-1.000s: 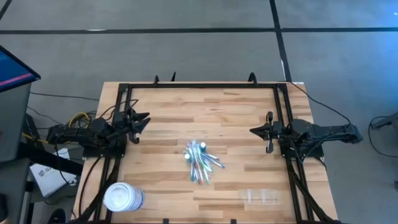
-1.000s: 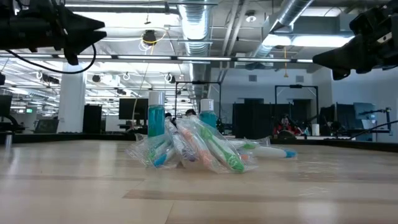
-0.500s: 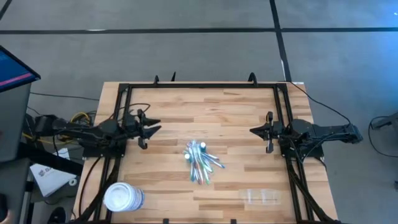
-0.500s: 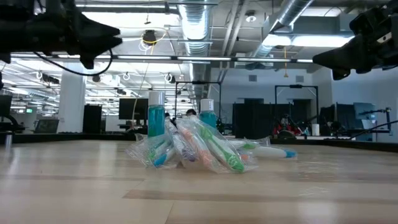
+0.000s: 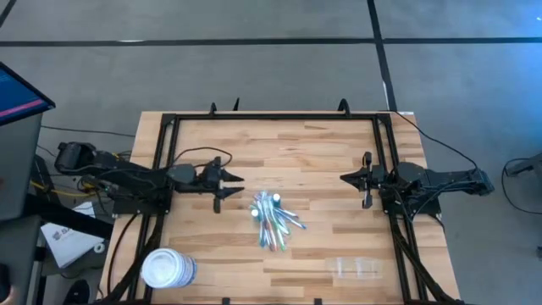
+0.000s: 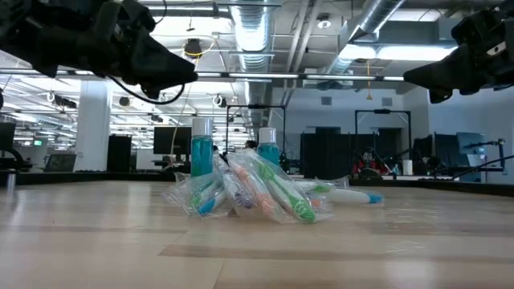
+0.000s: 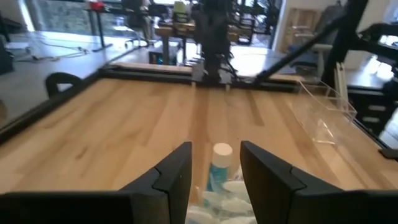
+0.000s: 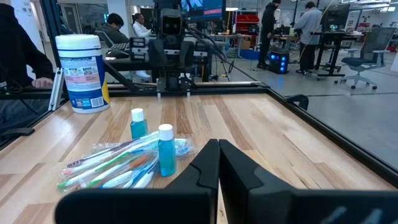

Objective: Pick & Place toothbrushing station
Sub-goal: Put the blue mouthwash into the transparent organizer

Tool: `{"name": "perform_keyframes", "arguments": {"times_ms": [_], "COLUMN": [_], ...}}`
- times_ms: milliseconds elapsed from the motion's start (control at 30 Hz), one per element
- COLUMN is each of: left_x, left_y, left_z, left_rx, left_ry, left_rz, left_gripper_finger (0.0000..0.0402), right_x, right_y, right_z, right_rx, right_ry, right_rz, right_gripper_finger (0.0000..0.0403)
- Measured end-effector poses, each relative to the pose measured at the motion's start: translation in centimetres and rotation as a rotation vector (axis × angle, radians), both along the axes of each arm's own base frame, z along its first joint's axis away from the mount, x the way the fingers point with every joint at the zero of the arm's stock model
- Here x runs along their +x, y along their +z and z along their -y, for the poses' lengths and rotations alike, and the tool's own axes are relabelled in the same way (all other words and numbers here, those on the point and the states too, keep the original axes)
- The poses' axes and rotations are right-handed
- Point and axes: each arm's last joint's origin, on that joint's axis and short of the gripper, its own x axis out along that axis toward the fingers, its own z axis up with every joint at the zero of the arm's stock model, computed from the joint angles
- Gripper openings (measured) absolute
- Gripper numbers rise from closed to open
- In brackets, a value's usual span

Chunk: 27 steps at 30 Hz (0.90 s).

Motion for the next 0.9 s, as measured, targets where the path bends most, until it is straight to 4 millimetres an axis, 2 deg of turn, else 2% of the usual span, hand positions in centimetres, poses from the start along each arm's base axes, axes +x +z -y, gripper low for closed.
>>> {"name": "perform_keyframes", "arguments": {"times_ms": [367, 900], "left_x": [1.4, 2.4], "left_y": [-1.7, -4.0], "left_z": [0.7, 2.3], "left_rx": [-0.026, 0.008], "left_ry": [-0.144, -0.215], "left_rz": [-0.056, -0.089], "left_gripper_finger": [0.0131, 0.0131], "right_x": [0.0, 0.0], "right_y": [0.0, 0.0], "right_z": [0.0, 0.0], "right_rx": [0.000, 0.000], "right_ry": [0.000, 0.000], "right_rz": [0.000, 0.001], "right_gripper_finger": [0.0000, 0.0000]}}
